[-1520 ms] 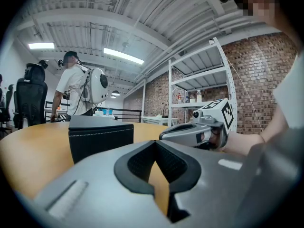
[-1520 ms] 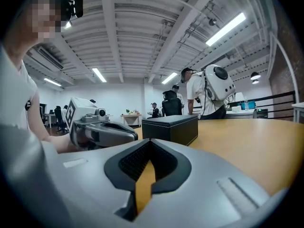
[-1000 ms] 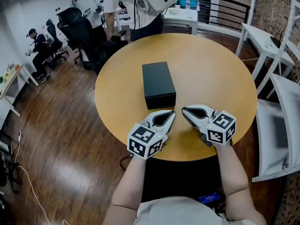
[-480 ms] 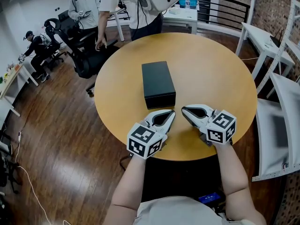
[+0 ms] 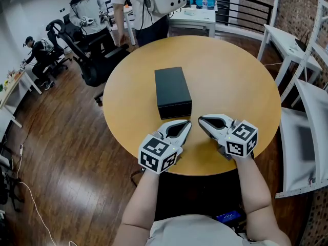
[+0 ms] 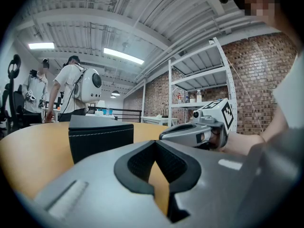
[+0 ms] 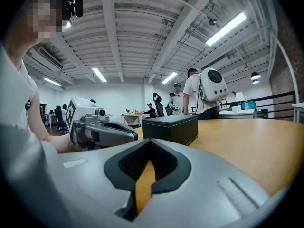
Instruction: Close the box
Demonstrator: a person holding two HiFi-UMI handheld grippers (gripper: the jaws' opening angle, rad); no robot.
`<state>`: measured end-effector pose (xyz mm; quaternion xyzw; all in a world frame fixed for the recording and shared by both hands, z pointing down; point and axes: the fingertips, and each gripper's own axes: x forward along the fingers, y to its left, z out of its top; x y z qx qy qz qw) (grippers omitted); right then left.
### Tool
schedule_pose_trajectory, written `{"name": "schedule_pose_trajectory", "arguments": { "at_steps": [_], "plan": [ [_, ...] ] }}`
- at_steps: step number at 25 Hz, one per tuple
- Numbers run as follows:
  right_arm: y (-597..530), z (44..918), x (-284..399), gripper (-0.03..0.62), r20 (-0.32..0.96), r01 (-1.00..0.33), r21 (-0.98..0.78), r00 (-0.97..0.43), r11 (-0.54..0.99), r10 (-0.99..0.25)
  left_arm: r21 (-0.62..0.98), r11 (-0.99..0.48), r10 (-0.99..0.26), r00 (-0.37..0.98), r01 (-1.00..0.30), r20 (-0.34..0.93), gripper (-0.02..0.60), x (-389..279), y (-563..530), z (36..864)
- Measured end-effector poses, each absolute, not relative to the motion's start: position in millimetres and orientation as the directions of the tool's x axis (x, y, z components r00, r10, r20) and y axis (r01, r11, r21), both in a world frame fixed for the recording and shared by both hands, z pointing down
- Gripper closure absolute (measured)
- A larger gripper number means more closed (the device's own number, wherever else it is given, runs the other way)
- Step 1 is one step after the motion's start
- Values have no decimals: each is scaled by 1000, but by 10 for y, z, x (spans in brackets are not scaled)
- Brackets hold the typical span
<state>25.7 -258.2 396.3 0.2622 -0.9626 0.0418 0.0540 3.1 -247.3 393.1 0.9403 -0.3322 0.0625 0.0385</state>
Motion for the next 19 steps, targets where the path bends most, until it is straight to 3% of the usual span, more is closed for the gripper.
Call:
{"name": "schedule_pose_trajectory", "arguments": {
  "at_steps": [19],
  "plan": [
    [-2567, 3955, 256, 594, 124, -510, -53, -857, 859, -501, 30, -777, -620, 772, -629, 143, 581, 31, -2457, 3922]
  ]
}}
